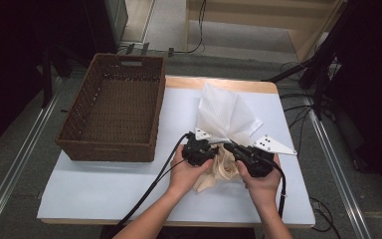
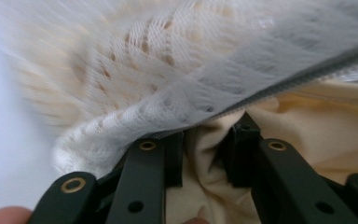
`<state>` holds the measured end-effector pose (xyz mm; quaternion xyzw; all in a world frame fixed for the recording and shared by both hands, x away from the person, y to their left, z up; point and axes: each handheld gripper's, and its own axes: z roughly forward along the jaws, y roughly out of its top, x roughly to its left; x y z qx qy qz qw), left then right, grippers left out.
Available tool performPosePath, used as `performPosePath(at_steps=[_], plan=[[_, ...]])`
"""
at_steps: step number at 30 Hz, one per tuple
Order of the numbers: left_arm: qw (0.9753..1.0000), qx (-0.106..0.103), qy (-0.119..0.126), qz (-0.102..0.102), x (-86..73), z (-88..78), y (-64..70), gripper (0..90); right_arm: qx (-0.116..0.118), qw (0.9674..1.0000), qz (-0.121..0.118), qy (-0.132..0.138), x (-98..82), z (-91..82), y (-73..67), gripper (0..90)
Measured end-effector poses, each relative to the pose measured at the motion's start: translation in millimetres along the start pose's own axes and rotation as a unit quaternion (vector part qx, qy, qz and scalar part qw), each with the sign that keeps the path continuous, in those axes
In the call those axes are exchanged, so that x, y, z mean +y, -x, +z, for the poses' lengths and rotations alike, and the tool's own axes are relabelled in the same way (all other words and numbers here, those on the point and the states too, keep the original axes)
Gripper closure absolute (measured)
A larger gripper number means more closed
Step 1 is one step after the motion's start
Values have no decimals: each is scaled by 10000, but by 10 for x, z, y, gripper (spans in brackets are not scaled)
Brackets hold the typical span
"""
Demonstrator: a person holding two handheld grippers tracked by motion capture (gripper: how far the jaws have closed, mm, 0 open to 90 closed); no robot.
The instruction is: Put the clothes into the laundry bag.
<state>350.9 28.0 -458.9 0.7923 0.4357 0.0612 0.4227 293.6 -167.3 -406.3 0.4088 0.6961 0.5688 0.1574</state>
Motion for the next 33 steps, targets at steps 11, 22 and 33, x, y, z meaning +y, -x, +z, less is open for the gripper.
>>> performPosePath(at_steps=[11,22,33], plan=[[9961,-369,556,572,-110,-590,303,257,-129,9998,166,-18,-51,29,149,894],[9955,289,-250,871,-372,-215,429,663,-101,9999,84,-76,-64,60,92,894],[9975,564,414,107,45,44,154,736,-134,9999,33,92,14,-11,6,895]])
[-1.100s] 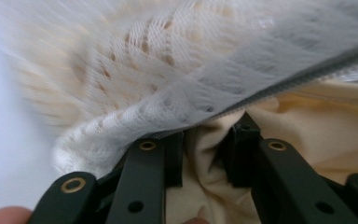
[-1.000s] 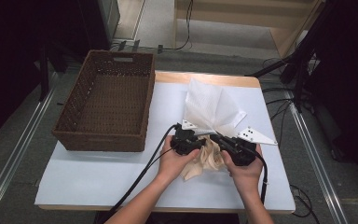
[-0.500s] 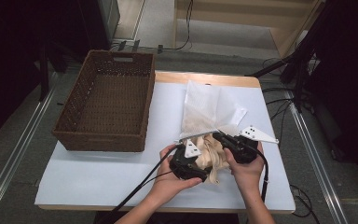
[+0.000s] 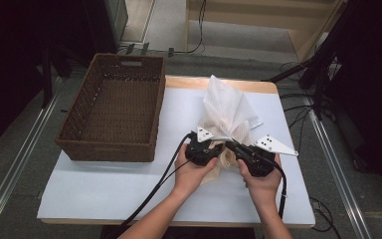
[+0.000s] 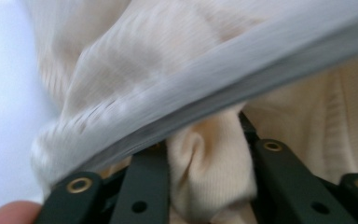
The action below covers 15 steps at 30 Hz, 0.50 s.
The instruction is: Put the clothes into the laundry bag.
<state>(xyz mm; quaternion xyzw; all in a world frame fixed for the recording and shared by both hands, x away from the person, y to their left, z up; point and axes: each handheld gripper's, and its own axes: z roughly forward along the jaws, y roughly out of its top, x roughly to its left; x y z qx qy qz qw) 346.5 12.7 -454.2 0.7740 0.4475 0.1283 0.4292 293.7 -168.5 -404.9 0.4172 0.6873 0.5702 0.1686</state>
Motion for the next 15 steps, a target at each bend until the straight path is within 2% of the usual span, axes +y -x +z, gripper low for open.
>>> performPosePath(at_steps=[1,4,6,9,10,12,15], plan=[[9999,49,-152,-18,-37,76,-28,716,-13,10000,32,-34,-21,16,21,895],[9998,-58,-210,-17,-87,126,-55,619,-28,9999,75,-92,-65,44,61,895],[9996,-171,-135,183,-98,39,3,484,-61,9998,114,-180,-112,73,108,895],[9992,-293,-8,260,-108,-69,33,362,-104,9997,130,-192,-122,74,142,895],[9989,-343,126,296,-117,-190,65,337,-99,9997,137,-176,-121,73,151,895],[9982,-424,271,340,-131,-313,92,282,-114,9997,156,-165,-116,69,161,895],[9965,-579,448,409,-177,-455,160,255,-127,9996,198,-157,-113,71,172,895]])
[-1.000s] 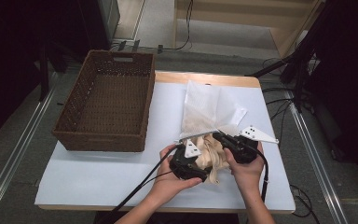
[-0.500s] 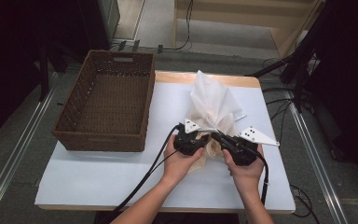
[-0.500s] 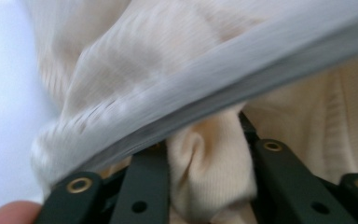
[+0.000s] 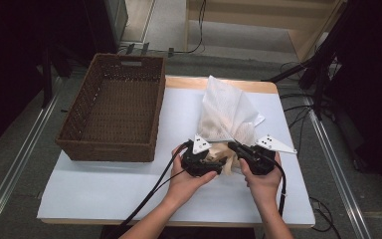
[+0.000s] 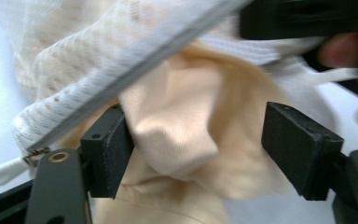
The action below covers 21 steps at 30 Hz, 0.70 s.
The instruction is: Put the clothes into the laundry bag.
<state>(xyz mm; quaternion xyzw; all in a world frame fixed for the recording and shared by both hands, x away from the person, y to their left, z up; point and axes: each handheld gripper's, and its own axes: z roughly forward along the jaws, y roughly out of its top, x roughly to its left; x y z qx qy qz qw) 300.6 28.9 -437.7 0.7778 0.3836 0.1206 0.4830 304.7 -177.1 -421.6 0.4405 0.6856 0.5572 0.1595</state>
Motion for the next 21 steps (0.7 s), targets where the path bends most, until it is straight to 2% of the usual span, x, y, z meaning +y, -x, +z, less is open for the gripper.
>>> performPosePath(at_steps=[2,5,6,7,9,10,11,12,13,14,15,16,17,19,20,21], plan=[[9999,-76,-17,140,-42,-14,84,228,13,10000,8,-3,2,3,7,895],[9985,-82,-295,443,-109,87,196,174,21,10000,10,-3,1,15,4,895],[9985,-82,-295,443,-109,87,196,161,21,10000,10,-3,1,15,4,895],[9976,-60,-500,477,-135,167,217,161,29,10000,20,-13,-1,19,-3,895],[9953,104,-860,436,-172,292,220,141,36,10000,-7,-34,-11,26,-11,895],[9911,362,-1194,464,-212,414,210,143,43,10000,-1,-39,-13,28,-13,895],[9907,489,-1167,504,-216,443,220,150,50,10000,2,-58,-16,28,-12,895],[9890,674,-1198,543,-201,446,230,195,50,10000,-11,-56,-20,30,-9,895],[9890,674,-1198,543,-201,446,230,286,50,10000,-11,-56,-20,30,-9,895],[9878,857,-1197,515,-159,437,214,386,66,10000,-11,-51,-23,32,-5,895],[9878,857,-1197,515,-159,437,214,515,65,10000,-6,-54,-24,33,-4,895],[9887,842,-1163,424,-140,426,195,600,70,10000,-14,-55,-24,31,-3,895],[9922,611,-1069,168,-89,391,133,667,73,10000,-17,-51,-22,28,-3,895],[9955,484,-820,16,-34,334,112,719,92,10000,4,-27,-12,13,-9,895],[9955,484,-820,16,-34,334,112,724,92,10000,4,-27,-12,13,-9,895],[9974,398,-573,-154,28,275,96,727,86,10000,-7,16,3,-3,-15,895]])
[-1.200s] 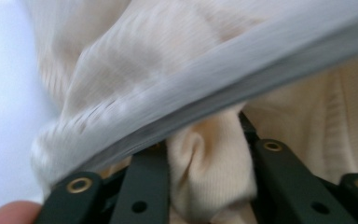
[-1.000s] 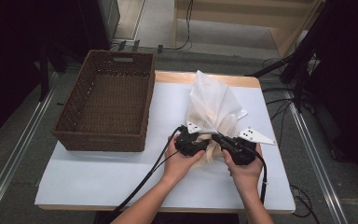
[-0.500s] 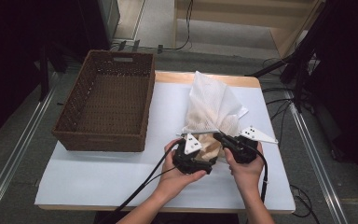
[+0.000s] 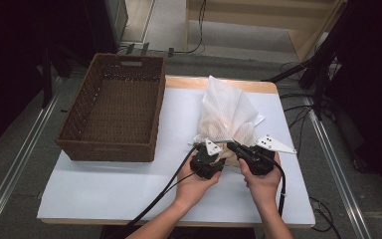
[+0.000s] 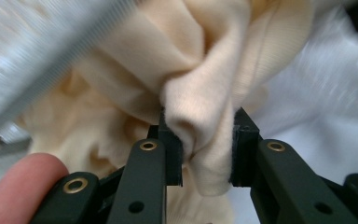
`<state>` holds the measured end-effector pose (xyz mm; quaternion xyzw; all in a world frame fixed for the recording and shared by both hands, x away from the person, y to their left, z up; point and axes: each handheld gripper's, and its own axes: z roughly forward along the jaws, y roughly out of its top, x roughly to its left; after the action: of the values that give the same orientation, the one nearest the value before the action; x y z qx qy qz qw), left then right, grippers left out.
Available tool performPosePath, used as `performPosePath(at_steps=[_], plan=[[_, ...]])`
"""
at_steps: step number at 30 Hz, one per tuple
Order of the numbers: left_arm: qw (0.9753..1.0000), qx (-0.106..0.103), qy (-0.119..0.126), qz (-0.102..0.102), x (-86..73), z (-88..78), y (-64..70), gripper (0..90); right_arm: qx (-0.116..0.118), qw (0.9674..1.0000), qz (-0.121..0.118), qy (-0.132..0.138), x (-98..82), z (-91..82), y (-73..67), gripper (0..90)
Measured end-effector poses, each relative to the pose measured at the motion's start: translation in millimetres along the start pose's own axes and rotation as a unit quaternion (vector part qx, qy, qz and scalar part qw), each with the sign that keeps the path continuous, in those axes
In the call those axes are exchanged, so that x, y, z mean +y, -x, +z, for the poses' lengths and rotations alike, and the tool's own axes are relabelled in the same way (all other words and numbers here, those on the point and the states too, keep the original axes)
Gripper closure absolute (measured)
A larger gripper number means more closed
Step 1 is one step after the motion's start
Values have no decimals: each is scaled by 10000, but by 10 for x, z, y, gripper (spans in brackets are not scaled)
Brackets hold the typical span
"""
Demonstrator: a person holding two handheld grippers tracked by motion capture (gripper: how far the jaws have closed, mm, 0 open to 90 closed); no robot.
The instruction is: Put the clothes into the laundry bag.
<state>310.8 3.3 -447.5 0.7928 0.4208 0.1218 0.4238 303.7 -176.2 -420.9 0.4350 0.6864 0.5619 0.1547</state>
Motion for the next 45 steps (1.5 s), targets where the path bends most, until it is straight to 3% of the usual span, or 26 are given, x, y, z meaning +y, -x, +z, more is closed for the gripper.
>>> performPosePath(at_steps=[3,8,9,11,13,15,17,19,21,24,26,28,30,34,37,41,42,43,44,45], plan=[[9989,-30,436,-194,101,-58,-24,727,17,10000,6,74,20,-13,-30,895],[9973,178,624,-353,177,64,-108,707,22,10000,17,78,31,-26,-41,895],[9979,342,431,-351,170,207,-171,699,16,10000,3,77,23,-17,-28,895],[9992,228,-5,-332,116,398,-240,652,-2,10000,31,15,-2,1,-8,895],[9996,219,-77,-133,70,461,-238,599,-20,10000,33,-12,-24,18,17,895],[9997,217,-103,-79,75,431,-206,556,-35,10000,71,-34,-31,17,30,895],[9999,48,-120,3,65,349,-182,463,-44,10000,67,-21,-27,9,44,895],[9999,-132,24,31,16,201,-164,415,-59,10000,73,-2,-25,0,62,895],[9995,-299,116,-16,-34,69,-168,393,-76,9999,88,5,-23,-10,85,895],[9993,-335,155,-60,-90,-52,-173,381,-98,9999,126,12,-23,-13,103,895],[9994,-292,186,-81,-156,-146,-180,369,-97,9999,109,17,-21,-12,95,895],[9999,99,-29,34,-325,-230,-205,339,-94,9999,101,12,-16,-15,77,895],[9992,314,-207,104,-422,-220,-224,311,-93,9999,95,4,-16,-11,71,895],[9986,370,-331,195,-478,-190,-186,297,-89,9999,68,-24,-23,8,57,895],[9976,492,-447,188,-414,-146,-146,426,-46,10000,18,-80,-42,44,12,895],[9977,427,-490,178,-373,-115,-149,715,-11,9999,-32,-103,-46,60,-23,895],[9976,293,-593,199,-331,-100,-150,784,0,9999,-35,-115,-49,65,-35,895],[9976,293,-593,199,-331,-100,-150,870,0,9999,-35,-115,-49,65,-35,895],[9984,-76,-544,142,-286,-117,-134,900,3,9999,-44,-129,-52,65,-36,894],[9984,-76,-544,142,-286,-117,-134,900,6,9999,-30,-121,-51,62,-38,894]])
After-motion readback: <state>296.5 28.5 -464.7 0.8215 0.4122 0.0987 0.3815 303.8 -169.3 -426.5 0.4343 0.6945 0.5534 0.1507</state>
